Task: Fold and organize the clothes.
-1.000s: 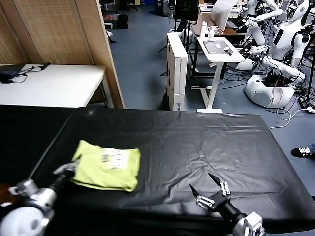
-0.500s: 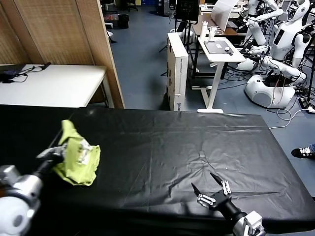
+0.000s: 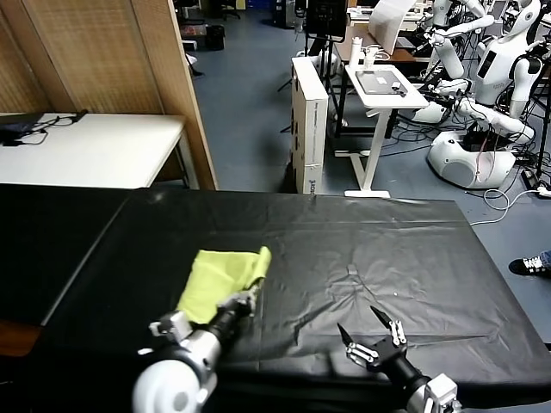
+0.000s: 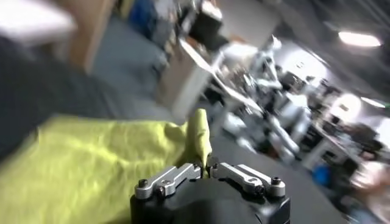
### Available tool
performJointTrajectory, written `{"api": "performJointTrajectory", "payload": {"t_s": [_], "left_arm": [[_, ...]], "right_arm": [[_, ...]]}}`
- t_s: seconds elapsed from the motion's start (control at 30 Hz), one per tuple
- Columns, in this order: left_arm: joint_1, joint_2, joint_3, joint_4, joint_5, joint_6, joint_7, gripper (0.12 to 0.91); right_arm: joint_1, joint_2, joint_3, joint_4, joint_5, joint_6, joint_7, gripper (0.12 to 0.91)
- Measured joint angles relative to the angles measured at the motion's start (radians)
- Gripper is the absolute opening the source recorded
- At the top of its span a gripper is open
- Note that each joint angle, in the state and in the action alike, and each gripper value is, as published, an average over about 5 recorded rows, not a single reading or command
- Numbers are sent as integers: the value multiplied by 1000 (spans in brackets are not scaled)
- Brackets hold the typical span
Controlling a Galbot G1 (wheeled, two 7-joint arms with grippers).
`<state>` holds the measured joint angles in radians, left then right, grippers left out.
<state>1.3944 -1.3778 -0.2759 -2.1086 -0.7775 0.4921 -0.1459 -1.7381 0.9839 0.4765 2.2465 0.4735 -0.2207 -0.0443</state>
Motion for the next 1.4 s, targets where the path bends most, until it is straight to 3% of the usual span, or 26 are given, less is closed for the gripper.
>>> {"api": "performJointTrajectory", "payload": {"t_s": [0.2, 0.3, 0.47, 0.67, 0.87, 1.17, 1.27, 1.4], "left_arm": [[13, 40, -27, -50, 22, -18, 19, 766], [9, 59, -58, -76, 31, -32, 18, 879], [26, 91, -116, -109, 22, -36, 14, 906], [64, 98, -168, -131, 28, -35, 14, 907], [93, 86, -188, -140, 57, -37, 16, 907], [106, 56, -187, -129, 89, -37, 18, 907], [107, 52, -187, -123, 98, -31, 18, 907], [107, 48, -188, -118, 103, -25, 17, 907]], "right_arm": [[58, -21, -31, 24, 196, -106, 78, 907], [110, -16, -63, 15, 284, -142, 134, 907], [204, 13, -136, -40, 341, -158, 204, 907], [306, 79, -231, -131, 322, -178, 258, 907], [384, 125, -318, -188, 286, -194, 271, 907], [439, 147, -396, -229, 277, -195, 269, 895], [442, 148, -408, -232, 277, -194, 265, 801], [440, 147, -414, -231, 280, -195, 259, 552]]}}
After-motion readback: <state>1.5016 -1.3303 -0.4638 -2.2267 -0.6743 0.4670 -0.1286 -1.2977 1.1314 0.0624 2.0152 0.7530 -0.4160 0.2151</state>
